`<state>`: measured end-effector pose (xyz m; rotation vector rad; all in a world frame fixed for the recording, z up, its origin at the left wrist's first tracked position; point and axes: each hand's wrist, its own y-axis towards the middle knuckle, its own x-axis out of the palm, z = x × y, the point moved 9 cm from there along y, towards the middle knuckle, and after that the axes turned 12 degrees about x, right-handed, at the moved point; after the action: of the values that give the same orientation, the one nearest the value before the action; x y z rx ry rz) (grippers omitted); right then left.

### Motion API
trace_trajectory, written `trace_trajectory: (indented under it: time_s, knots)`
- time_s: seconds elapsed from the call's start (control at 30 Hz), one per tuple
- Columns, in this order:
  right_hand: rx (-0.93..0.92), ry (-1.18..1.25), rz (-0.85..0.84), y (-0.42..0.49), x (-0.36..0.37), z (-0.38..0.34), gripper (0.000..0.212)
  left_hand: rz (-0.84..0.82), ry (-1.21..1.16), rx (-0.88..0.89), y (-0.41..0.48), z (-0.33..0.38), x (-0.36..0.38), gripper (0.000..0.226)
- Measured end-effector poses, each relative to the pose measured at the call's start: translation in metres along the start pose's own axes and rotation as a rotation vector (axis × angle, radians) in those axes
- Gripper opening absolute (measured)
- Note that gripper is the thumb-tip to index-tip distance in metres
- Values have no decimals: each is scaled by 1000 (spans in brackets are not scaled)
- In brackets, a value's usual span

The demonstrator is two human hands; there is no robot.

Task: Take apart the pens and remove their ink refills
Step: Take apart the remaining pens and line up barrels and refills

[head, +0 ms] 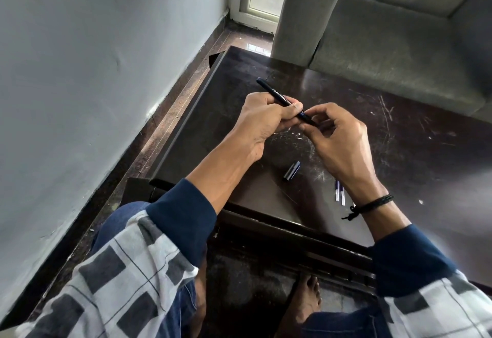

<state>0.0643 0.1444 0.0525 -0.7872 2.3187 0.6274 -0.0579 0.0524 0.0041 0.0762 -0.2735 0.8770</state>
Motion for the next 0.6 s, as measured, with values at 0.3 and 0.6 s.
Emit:
trace_trajectory:
  time_s: [0.3,0.6]
  knots:
    - [24,-18,-10,0,1,3,9,-9,8,4,0,1,1,8]
    - [22,-42,30,-1,-4,1,4,-20,3,0,-2,0,2,12]
